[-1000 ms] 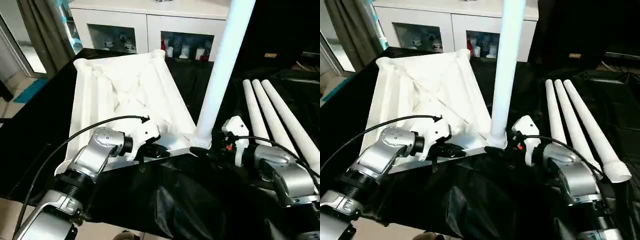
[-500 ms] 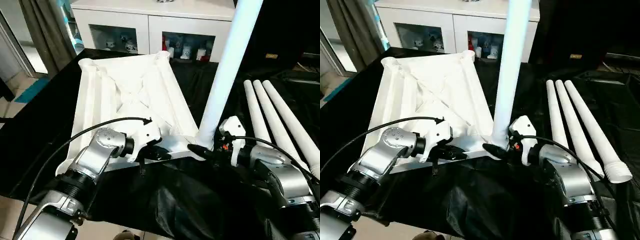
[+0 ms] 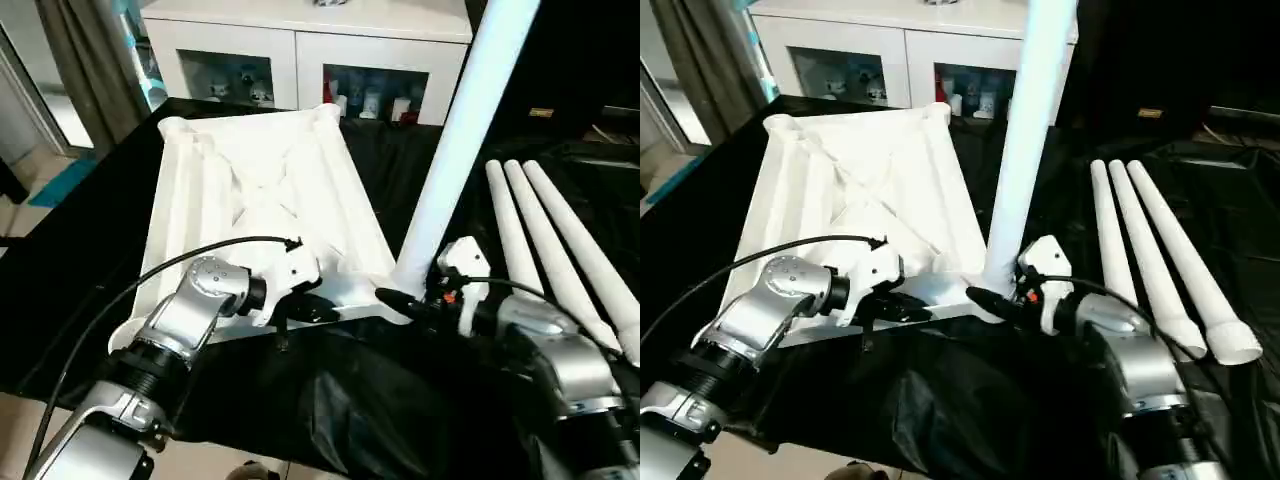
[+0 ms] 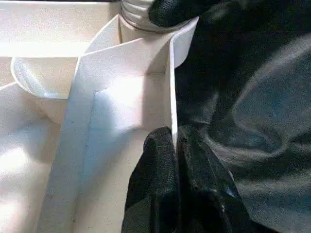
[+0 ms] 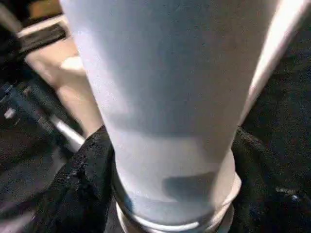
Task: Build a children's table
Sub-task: Rotate leg to tighten
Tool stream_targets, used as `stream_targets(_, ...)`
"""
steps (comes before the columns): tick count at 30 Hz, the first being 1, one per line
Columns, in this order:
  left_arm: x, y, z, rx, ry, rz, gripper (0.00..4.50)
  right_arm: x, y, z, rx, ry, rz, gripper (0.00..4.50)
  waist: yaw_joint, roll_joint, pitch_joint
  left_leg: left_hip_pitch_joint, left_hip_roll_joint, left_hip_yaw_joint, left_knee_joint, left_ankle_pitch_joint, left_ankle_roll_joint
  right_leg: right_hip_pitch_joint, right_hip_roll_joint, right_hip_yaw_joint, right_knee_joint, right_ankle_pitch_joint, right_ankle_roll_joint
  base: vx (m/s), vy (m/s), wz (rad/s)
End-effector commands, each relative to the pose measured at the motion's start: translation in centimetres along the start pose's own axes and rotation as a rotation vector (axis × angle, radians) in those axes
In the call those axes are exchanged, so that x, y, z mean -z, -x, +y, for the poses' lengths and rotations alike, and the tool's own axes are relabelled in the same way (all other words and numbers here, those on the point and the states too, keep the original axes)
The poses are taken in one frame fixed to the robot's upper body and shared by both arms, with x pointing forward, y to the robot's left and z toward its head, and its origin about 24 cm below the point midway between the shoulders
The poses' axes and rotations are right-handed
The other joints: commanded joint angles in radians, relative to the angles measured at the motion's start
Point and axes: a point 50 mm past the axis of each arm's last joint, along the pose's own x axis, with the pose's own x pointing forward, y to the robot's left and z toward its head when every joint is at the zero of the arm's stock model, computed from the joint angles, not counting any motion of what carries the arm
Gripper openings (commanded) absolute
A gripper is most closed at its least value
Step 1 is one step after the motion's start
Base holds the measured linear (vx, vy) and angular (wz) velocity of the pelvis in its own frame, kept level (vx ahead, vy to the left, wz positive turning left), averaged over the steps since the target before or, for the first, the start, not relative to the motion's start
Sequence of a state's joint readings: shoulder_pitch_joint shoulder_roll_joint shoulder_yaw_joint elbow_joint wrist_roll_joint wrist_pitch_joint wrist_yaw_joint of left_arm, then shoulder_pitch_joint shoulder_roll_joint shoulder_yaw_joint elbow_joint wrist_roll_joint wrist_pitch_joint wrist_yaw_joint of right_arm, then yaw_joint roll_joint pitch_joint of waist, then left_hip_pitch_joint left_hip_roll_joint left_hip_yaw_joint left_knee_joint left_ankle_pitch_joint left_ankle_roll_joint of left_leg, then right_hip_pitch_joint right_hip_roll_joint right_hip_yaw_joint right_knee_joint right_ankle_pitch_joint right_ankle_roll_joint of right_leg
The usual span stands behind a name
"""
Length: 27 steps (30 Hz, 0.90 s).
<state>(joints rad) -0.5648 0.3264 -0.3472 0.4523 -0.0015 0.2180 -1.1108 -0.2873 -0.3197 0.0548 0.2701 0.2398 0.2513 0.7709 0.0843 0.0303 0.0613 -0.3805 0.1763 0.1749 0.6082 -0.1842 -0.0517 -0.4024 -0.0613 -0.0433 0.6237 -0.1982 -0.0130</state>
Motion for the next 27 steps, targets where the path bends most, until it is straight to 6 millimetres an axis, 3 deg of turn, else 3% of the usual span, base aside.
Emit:
stream_targets(1,-1.7,-0.7,0.5,-0.034,-0.019,-0.065,0.00,1.9,-0.2,-0.9,0.139,-0.086,0.058,2.77,-0.007,-0.006,-0.070,0.017,0.048,-0.014,-0.070,-0.167,0.050,0.053,-0.079,0.043,-0.076,-0.110,-0.259,0.000,0.000,0.00)
stream_targets(2,-1.7,-1.2,0.9,-0.084,0.005,-0.061,0.00,2.4,-0.7,-1.2,0.229,-0.124,0.053,2.77,-0.010,-0.007,-0.067,0.019,0.046,-0.015,-0.072,-0.202,0.029,0.053,-0.079,0.042,-0.081,-0.183,-0.245,0.000,0.000,0.00)
stream_targets(3,-1.7,-1.7,1.2,-0.122,0.029,-0.062,0.00,2.9,-1.2,-1.3,0.297,-0.157,0.057,2.77,-0.010,-0.007,-0.067,0.019,0.046,-0.015,-0.072,-0.202,0.029,0.053,-0.079,0.042,-0.081,-0.183,-0.245,0.000,0.000,0.00)
stream_targets(4,-1.7,-2.0,1.4,-0.145,0.045,-0.062,0.00,3.2,-1.6,-1.3,0.339,-0.177,0.061,2.77,-0.018,-0.007,-0.059,0.027,0.042,-0.017,-0.078,-0.266,-0.002,0.049,-0.081,0.041,-0.096,-0.311,-0.217,0.000,0.000,0.00)
stream_targets(5,-1.7,-2.5,1.6,-0.173,0.058,-0.057,0.00,3.5,-2.2,-1.3,0.394,-0.184,0.071,2.77,-0.023,-0.007,-0.057,0.030,0.040,-0.019,-0.081,-0.296,-0.016,0.047,-0.082,0.041,-0.103,-0.382,-0.193,0.000,0.000,0.00)
stream_targets(9,-2.2,-4.3,2.1,-0.282,0.102,-0.029,0.00,3.8,-4.6,-0.7,0.543,-0.240,0.088,2.76,-0.037,-0.003,-0.052,0.048,0.039,-0.026,-0.084,-0.385,-0.027,0.037,-0.084,0.038,-0.122,-0.511,-0.153,0.000,0.000,0.00)
stream_targets(11,-2.5,-4.7,2.1,-0.298,0.113,-0.031,0.00,3.8,-5.1,-0.5,0.556,-0.245,0.093,2.76,-0.039,0.000,-0.056,0.046,0.040,-0.028,-0.088,-0.382,-0.025,0.041,-0.085,0.037,-0.123,-0.496,-0.150,0.000,0.000,0.00)
stream_targets(12,-3.0,-5.1,2.1,-0.306,0.122,-0.037,0.00,3.6,-5.8,-0.2,0.565,-0.255,0.104,2.76,-0.037,0.001,-0.059,0.043,0.042,-0.029,-0.092,-0.363,-0.018,0.045,-0.081,0.036,-0.120,-0.445,-0.153,0.000,0.000,0.00)
stream_targets(15,-4.0,-6.0,2.0,-0.303,0.114,-0.056,0.00,3.0,-7.6,0.7,0.529,-0.279,0.097,2.76,-0.042,0.004,-0.060,0.042,0.039,-0.027,-0.091,-0.381,-0.016,0.042,-0.081,0.038,-0.116,-0.407,-0.173,0.000,0.000,0.00)
stream_targets(16,-4.2,-6.2,1.9,-0.301,0.113,-0.060,0.00,2.9,-7.8,0.8,0.523,-0.271,0.096,3.11,-0.043,0.001,-0.060,0.041,0.037,-0.027,-0.091,-0.377,-0.010,0.044,-0.082,0.037,-0.118,-0.406,-0.175,0.000,0.000,0.00)
stream_targets(17,-4.3,-6.3,1.9,-0.294,0.106,-0.067,0.00,2.8,-7.8,0.7,0.518,-0.272,0.081,3.46,-0.042,0.002,-0.060,0.041,0.038,-0.026,-0.091,-0.374,-0.008,0.044,-0.083,0.038,-0.118,-0.401,-0.176,0.000,0.000,0.00)
stream_targets(20,-4.1,-6.1,1.8,-0.271,0.091,-0.068,0.00,2.4,-7.7,0.6,0.495,-0.253,0.054,3.52,-0.042,0.004,-0.063,0.033,0.041,-0.025,-0.091,-0.339,0.011,0.050,-0.084,0.041,-0.113,-0.346,-0.191,0.000,0.000,0.00)
stream_targets(22,-4.0,-5.8,1.6,-0.246,0.060,-0.070,0.00,2.1,-7.6,0.3,0.490,-0.206,0.051,3.89,-0.043,0.005,-0.064,0.032,0.041,-0.024,-0.092,-0.332,0.015,0.050,-0.084,0.040,-0.111,-0.330,-0.198,0.000,0.000,0.00)
stream_targets(27,-3.3,-4.8,1.1,-0.146,-0.011,-0.073,0.00,0.4,-6.1,-0.6,0.390,-0.111,-0.011,3.89,-0.043,0.003,-0.068,0.023,0.045,-0.023,-0.091,-0.288,0.037,0.058,-0.084,0.042,-0.104,-0.268,-0.206,0.000,0.000,0.00)
